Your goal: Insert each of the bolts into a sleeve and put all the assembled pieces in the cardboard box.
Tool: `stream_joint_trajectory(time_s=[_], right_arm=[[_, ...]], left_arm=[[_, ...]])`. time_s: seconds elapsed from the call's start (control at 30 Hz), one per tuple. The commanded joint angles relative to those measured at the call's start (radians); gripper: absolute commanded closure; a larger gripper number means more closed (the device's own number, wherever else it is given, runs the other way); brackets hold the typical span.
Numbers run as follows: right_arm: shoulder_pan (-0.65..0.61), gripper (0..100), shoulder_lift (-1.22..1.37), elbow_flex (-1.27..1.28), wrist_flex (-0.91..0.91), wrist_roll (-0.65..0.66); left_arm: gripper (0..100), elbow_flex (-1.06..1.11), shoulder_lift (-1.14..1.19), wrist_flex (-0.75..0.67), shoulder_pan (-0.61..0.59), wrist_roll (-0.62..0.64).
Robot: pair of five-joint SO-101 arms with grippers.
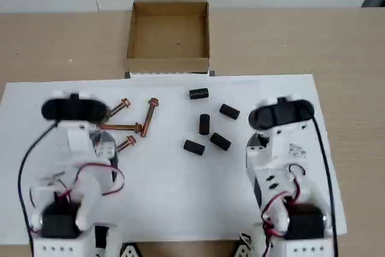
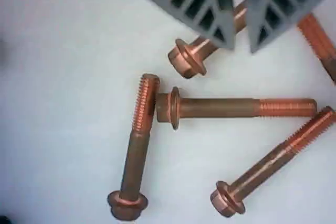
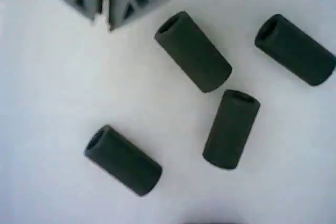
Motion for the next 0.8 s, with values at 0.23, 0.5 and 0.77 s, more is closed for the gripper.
stream_joint_trajectory(time_s=[0.23,0.5,0.77], right_arm=[[-0.004,99.5,0.486,-0.315,-0.001,0.034],[-0.005,99.5,0.9,-0.606,0.008,0.061],[-0.007,99.5,1.257,-0.891,0.116,0.324]], left_arm=[[99,-0.222,0.393,0.02,-0.005,-0.009],[99,-0.223,0.62,0.025,-0.006,-0.216],[99,-0.318,0.707,0.02,-0.006,-0.215]])
